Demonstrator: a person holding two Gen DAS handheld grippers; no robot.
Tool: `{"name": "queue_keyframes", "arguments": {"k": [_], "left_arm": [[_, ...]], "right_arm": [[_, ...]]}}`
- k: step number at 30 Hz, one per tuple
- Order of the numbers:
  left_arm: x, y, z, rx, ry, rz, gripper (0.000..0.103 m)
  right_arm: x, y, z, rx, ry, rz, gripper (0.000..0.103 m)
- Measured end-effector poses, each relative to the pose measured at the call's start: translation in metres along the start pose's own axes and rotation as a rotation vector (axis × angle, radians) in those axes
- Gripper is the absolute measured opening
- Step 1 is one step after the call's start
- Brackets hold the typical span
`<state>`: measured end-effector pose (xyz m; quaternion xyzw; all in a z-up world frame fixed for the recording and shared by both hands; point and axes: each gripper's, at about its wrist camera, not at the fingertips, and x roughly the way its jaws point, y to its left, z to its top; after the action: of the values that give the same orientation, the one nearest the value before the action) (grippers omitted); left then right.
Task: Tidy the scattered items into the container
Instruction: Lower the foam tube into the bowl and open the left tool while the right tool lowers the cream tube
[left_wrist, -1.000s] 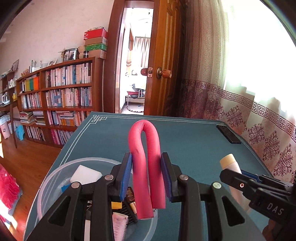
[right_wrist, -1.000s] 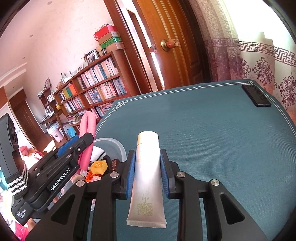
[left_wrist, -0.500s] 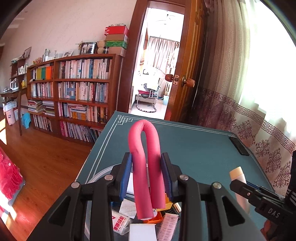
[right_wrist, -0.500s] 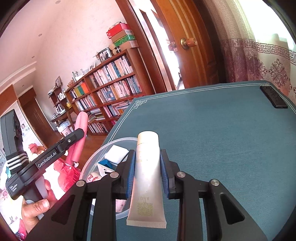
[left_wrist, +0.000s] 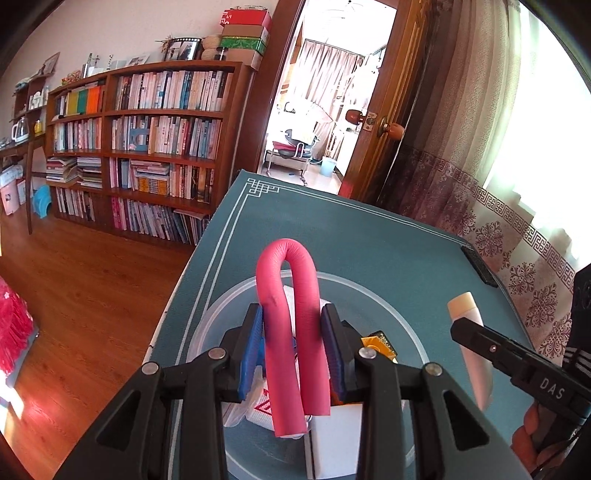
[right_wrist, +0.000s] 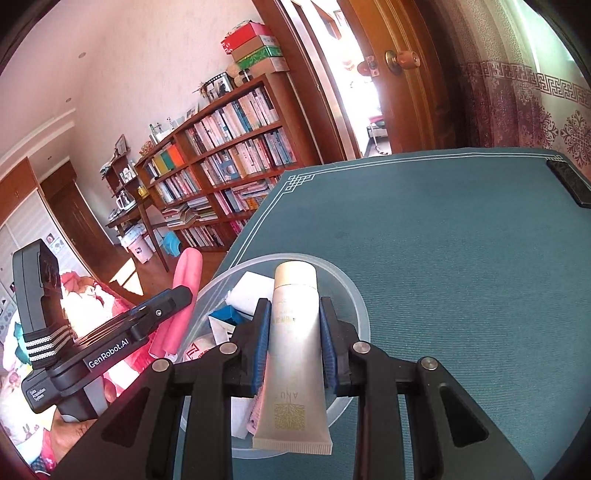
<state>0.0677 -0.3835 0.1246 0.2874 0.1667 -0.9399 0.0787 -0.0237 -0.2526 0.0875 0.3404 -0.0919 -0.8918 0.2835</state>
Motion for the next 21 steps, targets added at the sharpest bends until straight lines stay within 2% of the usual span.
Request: {"name": "queue_keyframes", "arguments": {"k": [6, 16, 18, 20, 21], "left_arm": [[0.020, -0.006, -0.005, 0.013, 0.058, -0.082, 0.036], [0.035, -0.003, -0.005, -0.016, 0.075, -0.135, 0.037], [0.037, 0.000, -0.005, -0.039, 0.083, -0.142, 0.045], [0.035, 0.006, -0.004, -0.066, 0.071, -0.124, 0.060], [0.033, 0.008, -0.003, -0.076, 0.063, -0.117, 0.060]], "right_arm": [[0.009, -0.004, -0.001, 0.005, 0.015, -0.015, 0.028], [0.024, -0.007, 0.000, 0.017, 0.034, -0.021, 0.028], [0.026, -0.006, 0.000, 0.016, 0.039, -0.017, 0.028], [0.028, -0.003, 0.000, 0.015, 0.042, -0.011, 0.028], [0.028, -0.002, 0.000, 0.012, 0.042, -0.008, 0.028]]}}
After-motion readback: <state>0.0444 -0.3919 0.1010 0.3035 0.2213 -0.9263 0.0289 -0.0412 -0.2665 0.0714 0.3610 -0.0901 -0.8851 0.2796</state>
